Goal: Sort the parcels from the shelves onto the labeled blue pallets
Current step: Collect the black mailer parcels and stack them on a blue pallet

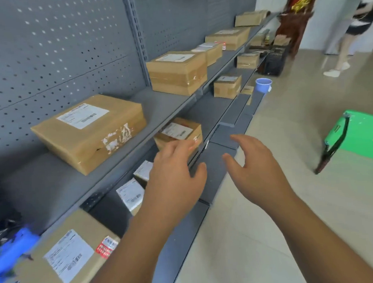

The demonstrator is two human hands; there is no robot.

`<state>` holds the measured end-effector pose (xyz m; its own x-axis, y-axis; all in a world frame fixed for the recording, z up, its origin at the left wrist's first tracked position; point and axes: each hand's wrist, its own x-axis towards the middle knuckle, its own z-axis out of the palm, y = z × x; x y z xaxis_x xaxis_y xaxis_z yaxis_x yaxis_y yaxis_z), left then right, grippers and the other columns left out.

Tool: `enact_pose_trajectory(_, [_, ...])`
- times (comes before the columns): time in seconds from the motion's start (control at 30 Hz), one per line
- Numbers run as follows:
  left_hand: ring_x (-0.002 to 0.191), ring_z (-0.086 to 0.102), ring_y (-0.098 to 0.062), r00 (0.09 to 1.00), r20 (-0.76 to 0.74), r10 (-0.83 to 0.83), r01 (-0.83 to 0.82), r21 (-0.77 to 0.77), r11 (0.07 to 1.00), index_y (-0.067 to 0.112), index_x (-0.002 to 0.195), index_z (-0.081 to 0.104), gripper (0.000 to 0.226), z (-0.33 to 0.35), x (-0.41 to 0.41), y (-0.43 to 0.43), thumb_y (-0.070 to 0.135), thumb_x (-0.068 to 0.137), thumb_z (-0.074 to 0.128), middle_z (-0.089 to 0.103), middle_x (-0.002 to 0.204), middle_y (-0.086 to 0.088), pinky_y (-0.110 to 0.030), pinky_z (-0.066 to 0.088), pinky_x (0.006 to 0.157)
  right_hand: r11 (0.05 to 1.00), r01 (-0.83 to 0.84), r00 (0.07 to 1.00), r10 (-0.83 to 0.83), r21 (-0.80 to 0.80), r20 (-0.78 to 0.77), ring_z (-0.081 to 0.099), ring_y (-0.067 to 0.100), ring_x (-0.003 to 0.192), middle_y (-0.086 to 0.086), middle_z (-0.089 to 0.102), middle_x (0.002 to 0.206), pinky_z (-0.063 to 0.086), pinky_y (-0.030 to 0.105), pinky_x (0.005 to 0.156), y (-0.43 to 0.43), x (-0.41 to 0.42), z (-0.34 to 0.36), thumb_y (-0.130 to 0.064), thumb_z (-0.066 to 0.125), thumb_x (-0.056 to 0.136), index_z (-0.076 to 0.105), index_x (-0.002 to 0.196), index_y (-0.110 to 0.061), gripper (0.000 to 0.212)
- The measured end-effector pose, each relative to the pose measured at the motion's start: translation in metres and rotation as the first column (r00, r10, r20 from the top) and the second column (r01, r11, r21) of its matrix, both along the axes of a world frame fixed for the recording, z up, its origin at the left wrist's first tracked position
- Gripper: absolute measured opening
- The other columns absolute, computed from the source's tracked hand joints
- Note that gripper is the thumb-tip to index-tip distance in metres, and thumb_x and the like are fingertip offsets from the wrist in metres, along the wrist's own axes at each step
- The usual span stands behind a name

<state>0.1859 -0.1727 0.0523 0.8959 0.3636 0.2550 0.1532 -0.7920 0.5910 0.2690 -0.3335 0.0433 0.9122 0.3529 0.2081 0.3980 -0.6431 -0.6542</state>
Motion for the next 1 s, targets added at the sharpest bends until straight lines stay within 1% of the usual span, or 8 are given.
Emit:
enact_pose_trajectory(0.1, [0.13,0.044,-0.019,0.998,-0.025,-0.051,0.052,0.053,0.997,0.033,0.141,0.051,0.05,-0.003,0.048,-0.036,0.041,0.093,0.063,0.049,0.14,0.01,-0.045,0.045,0.105,0.997,0.078,0.997,-0.078,-0.026,0.005,0.039,0.019,0.142,-0.007,0.045,0.154,0.035,0.041,0.116,-0.041,0.036,-0.002,-0.04,0.053,0.099,0.046,0.148,-0.026,0.052])
enact_pose_trajectory(0.2, [0.133,0.044,-0.018,0.993,-0.043,-0.107,0.112,0.116,0.987,0.03,0.144,0.05,0.055,-0.005,0.096,-0.071,0.045,0.093,0.064,0.049,0.142,0.008,-0.045,0.043,0.109,0.99,0.134,0.991,-0.134,-0.045,0.007,0.039,0.02,0.142,-0.005,0.044,0.155,0.036,0.045,0.116,-0.079,0.068,-0.005,-0.038,0.055,0.097,0.047,0.149,-0.025,0.054])
enact_pose_trajectory(0.33, [0.135,0.044,-0.018,0.98,-0.073,-0.187,0.195,0.137,0.971,0.031,0.145,0.049,0.059,-0.009,0.155,-0.119,0.05,0.092,0.063,0.047,0.145,0.009,-0.043,0.043,0.108,0.975,0.205,0.979,-0.204,-0.087,0.015,0.041,0.024,0.14,-0.003,0.046,0.154,0.038,0.047,0.114,-0.128,0.111,-0.01,-0.036,0.059,0.096,0.048,0.148,-0.023,0.055])
enact_pose_trajectory(0.47, [0.134,0.045,-0.018,0.963,-0.11,-0.244,0.258,0.137,0.956,0.032,0.146,0.048,0.057,-0.016,0.207,-0.149,0.051,0.094,0.06,0.045,0.147,0.009,-0.046,0.046,0.107,0.955,0.267,0.963,-0.269,-0.128,0.001,0.04,0.023,0.142,-0.002,0.044,0.156,0.037,0.047,0.115,-0.161,0.151,-0.015,-0.035,0.058,0.096,0.046,0.149,-0.025,0.056])
enact_pose_trajectory(0.63, [0.137,0.043,-0.018,0.944,-0.141,-0.298,0.317,0.137,0.939,0.031,0.148,0.046,0.057,-0.031,0.279,-0.164,0.049,0.096,0.059,0.043,0.151,0.01,-0.04,0.043,0.107,0.929,0.323,0.944,-0.33,-0.18,-0.012,0.04,0.023,0.142,-0.002,0.043,0.157,0.037,0.046,0.115,-0.178,0.209,-0.024,-0.035,0.058,0.096,0.045,0.149,-0.024,0.056])
enact_pose_trajectory(0.77, [0.137,0.043,-0.019,0.925,-0.16,-0.346,0.365,0.119,0.923,0.031,0.148,0.046,0.058,-0.043,0.348,-0.164,0.05,0.095,0.059,0.043,0.151,0.01,-0.044,0.043,0.109,0.913,0.356,0.929,-0.368,-0.198,-0.029,0.04,0.023,0.141,-0.003,0.043,0.156,0.038,0.046,0.114,-0.176,0.269,-0.034,-0.035,0.059,0.095,0.046,0.149,-0.024,0.056])
enact_pose_trajectory(0.9, [0.138,0.041,-0.018,0.906,-0.155,-0.394,0.412,0.112,0.904,0.031,0.149,0.046,0.058,-0.05,0.427,-0.152,0.05,0.095,0.059,0.042,0.151,0.01,-0.041,0.04,0.109,0.895,0.387,0.915,-0.402,-0.221,-0.025,0.041,0.025,0.14,-0.003,0.044,0.156,0.039,0.045,0.114,-0.163,0.341,-0.036,-0.035,0.059,0.095,0.046,0.148,-0.024,0.056])
enact_pose_trajectory(1.0, [0.137,0.041,-0.018,0.884,-0.14,-0.446,0.461,0.106,0.881,0.03,0.148,0.046,0.058,-0.046,0.489,-0.142,0.05,0.095,0.059,0.042,0.151,0.01,-0.044,0.043,0.109,0.875,0.422,0.898,-0.44,-0.239,-0.026,0.039,0.023,0.142,-0.004,0.042,0.157,0.037,0.043,0.115,-0.155,0.392,-0.032,-0.036,0.058,0.096,0.045,0.149,-0.026,0.056])
